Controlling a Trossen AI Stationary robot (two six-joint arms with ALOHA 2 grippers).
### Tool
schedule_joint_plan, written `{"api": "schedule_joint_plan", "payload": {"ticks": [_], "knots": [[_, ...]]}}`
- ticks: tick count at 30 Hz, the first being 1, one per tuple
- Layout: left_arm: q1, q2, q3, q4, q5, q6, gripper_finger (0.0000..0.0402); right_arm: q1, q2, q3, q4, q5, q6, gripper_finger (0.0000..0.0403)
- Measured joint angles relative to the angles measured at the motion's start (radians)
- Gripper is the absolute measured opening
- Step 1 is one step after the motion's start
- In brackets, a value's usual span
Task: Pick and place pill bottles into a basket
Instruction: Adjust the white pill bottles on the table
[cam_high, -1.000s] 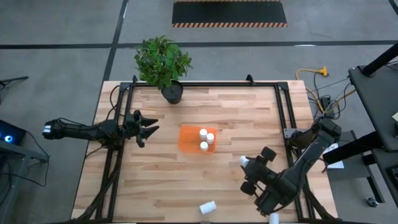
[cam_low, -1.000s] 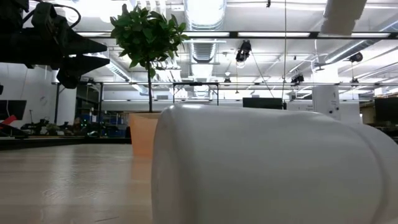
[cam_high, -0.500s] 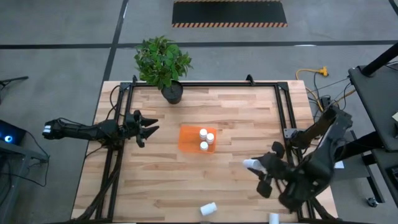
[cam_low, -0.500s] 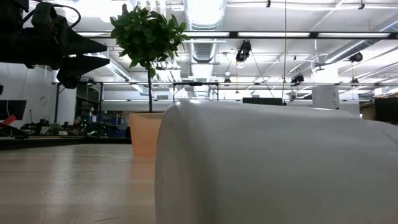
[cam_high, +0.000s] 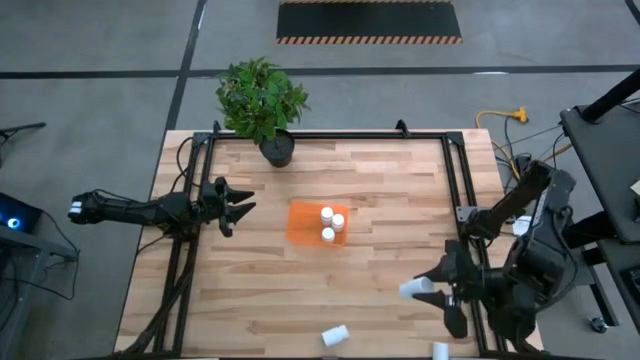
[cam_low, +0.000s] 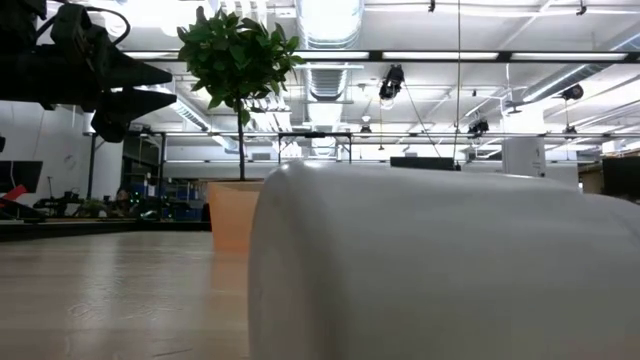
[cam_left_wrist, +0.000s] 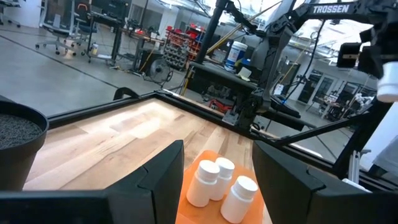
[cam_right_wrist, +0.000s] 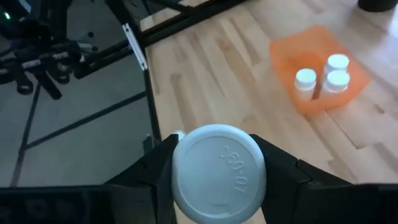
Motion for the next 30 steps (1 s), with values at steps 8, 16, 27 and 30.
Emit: {"api": "schedule_joint_plan", "payload": {"ticks": [8, 16, 27, 30], "knots": [[0.000, 0.000, 0.000, 0.000, 0.000, 0.000, 0.0173, 0.005, 0.034, -0.071, 0.105, -0.006, 0.091, 0.0157], [0.000, 0.000, 0.000, 0.000, 0.000, 0.000, 0.0173, -0.008, 0.033, -0.142, 0.197, 0.040, 0.307, 0.0157], [0.000, 0.000, 0.000, 0.000, 0.000, 0.000, 0.0173, -0.070, 0.032, -0.264, 0.285, 0.030, 0.453, 0.0156], [0.000, 0.000, 0.000, 0.000, 0.000, 0.000, 0.0173, -0.085, 0.032, -0.348, 0.422, 0.018, 0.400, 0.0156]]}}
